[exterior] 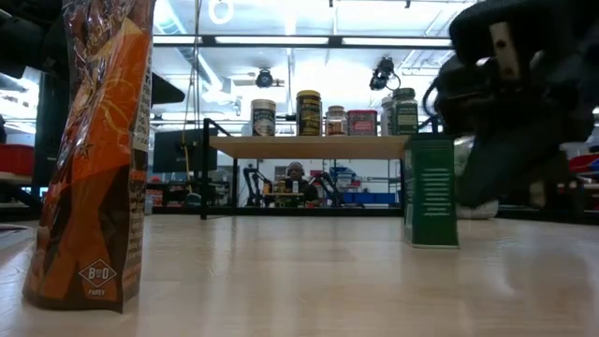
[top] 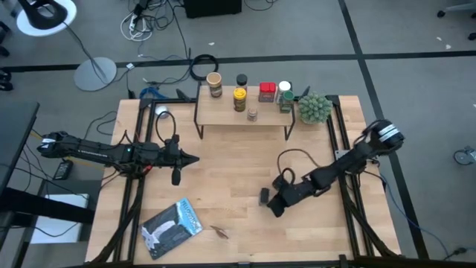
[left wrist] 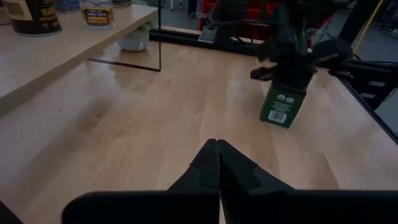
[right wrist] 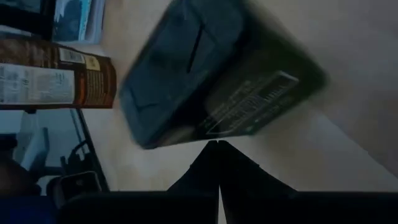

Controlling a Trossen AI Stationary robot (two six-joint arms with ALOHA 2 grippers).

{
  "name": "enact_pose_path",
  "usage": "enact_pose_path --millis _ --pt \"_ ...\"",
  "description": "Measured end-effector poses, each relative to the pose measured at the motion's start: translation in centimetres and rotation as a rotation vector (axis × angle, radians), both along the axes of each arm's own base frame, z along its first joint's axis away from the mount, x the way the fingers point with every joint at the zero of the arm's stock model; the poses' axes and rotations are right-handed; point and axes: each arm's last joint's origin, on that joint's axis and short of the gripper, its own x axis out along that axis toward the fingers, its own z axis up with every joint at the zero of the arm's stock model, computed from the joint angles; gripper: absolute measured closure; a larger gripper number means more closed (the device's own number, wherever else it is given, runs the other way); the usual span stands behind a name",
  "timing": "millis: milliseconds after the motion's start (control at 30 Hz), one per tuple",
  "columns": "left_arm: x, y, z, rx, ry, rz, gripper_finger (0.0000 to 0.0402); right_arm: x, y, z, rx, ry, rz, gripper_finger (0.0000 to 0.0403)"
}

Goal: Shelf spices
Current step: Put the green seasoning can on the shelf aligned with the other red seasoning can

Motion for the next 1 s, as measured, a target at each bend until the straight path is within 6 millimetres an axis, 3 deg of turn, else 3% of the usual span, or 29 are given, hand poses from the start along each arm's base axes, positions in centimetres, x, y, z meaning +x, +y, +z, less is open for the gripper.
enact_pose_path --millis 200,367,467,633,767,900,1000 --pt "0.0 0.0 0.0 -0.001 0.005 -0.004 0.0401 4.6 -0.4 -0.9 -0.092 -0.092 0.041 0.0403" --pt "0.0 -0.1 0.0 -0.011 0.004 -0.021 0.0401 8.0 -2.0 -0.2 -0.245 -0.162 0.089 0.0403" --pt "0.0 -0.1 0.0 -0.02 0.003 -0.047 0.0401 9.0 -2.9 0.6 -0.32 -0.179 0.117 0.0403" --pt "0.0 -0.2 0.0 -0.025 0.005 -0.064 0.0401 8.4 -3.7 2.5 -0.364 -0.153 0.136 0.0403" --pt "0.0 -0.2 0.0 -0.023 0.006 -0.063 0.0401 6.7 -3.5 3.8 -0.409 -0.074 0.145 0.0403" --pt "0.0 -0.2 0.0 -0.02 0.002 -0.064 0.0401 5.1 -3.7 5.0 -0.456 0.011 0.085 0.0403" --pt "0.0 -0.2 0.0 -0.019 -0.003 -0.061 0.0401 5.0 -4.5 5.4 -0.439 0.025 0.035 0.0397"
